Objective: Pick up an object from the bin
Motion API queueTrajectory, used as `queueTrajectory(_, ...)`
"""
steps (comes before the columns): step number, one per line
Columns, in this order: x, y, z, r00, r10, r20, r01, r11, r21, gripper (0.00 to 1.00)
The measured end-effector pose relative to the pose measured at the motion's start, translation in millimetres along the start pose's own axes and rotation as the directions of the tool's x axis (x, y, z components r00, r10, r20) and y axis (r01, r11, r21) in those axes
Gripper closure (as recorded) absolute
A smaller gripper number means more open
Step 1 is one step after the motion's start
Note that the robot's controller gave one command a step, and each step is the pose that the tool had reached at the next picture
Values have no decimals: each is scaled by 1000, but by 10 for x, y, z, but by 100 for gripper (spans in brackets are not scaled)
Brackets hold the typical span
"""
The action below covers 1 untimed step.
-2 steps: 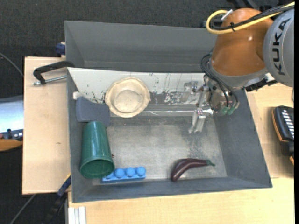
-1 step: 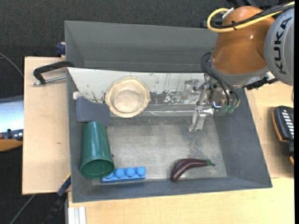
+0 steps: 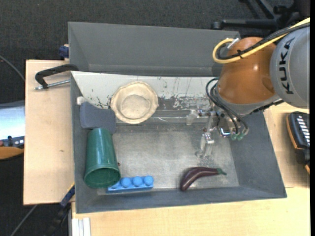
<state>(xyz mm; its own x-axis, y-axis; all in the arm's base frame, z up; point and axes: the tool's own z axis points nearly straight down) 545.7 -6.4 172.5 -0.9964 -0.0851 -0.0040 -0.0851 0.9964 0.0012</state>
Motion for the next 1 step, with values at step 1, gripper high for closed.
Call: queueTrajectory(1,532,-213,185,993,-116,-4,116,993,-1,0)
